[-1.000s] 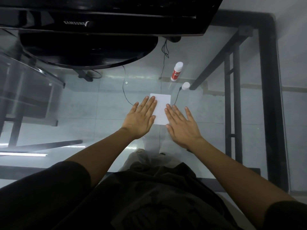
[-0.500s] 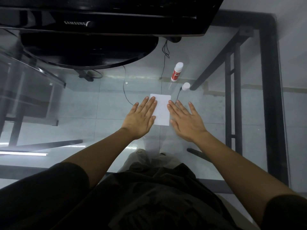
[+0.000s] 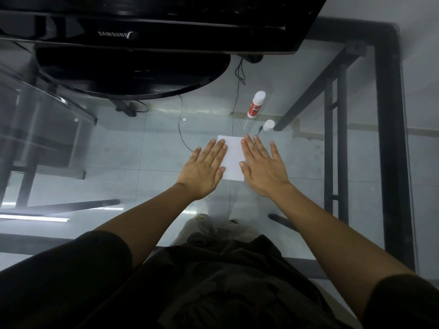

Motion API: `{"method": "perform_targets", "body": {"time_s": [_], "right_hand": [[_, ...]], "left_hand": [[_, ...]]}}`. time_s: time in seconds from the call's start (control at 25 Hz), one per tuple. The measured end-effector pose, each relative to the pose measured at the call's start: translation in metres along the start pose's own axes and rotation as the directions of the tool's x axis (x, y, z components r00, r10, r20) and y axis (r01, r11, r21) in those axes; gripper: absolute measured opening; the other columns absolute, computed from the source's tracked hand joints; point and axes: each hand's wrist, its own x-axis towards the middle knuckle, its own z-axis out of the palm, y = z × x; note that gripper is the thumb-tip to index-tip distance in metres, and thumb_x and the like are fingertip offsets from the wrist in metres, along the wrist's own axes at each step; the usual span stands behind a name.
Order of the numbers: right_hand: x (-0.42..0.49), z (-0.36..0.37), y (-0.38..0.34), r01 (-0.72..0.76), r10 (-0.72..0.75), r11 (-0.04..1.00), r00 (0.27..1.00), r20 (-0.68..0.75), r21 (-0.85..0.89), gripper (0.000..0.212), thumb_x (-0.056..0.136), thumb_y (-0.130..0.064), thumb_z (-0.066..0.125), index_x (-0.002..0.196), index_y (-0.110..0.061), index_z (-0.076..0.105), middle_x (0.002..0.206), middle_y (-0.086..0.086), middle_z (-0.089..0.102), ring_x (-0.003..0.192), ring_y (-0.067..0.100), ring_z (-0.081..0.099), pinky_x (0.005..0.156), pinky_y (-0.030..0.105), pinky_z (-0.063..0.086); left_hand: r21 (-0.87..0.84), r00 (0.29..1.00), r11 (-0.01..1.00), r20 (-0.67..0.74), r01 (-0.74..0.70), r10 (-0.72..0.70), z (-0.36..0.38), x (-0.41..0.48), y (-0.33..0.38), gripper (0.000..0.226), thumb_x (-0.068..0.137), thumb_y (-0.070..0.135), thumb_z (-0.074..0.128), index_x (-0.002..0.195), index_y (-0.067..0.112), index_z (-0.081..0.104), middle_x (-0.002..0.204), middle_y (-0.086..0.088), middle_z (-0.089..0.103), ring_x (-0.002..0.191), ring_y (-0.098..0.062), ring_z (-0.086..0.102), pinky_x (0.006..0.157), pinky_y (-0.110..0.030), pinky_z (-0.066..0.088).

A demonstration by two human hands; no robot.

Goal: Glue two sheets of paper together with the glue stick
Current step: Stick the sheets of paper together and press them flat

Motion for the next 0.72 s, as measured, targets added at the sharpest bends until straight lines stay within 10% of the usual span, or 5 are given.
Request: {"method": "perform_targets", "body": {"time_s": [0.72], "right_hand": [[-0.007, 0.001, 0.007, 0.018, -0.041, 0.988, 0.989, 0.145, 0.156, 0.072, 0.092, -0.058, 0.021, 0.143, -0.024, -0.019, 0.154, -0.006, -0.021, 0.141, 0.017, -0.021, 0.110, 0.047, -0.014]], "left_hand": [[0.028, 0.998, 0.999, 0.054, -0.034, 0.032, -0.016, 0.004, -0.006, 0.056, 0.095, 0.046, 0.002, 0.142, 0.024, -0.019, 0.156, 0.003, -0.014, 0.136, -0.015, -0.026, 0.108, -0.041, -0.017]]}}
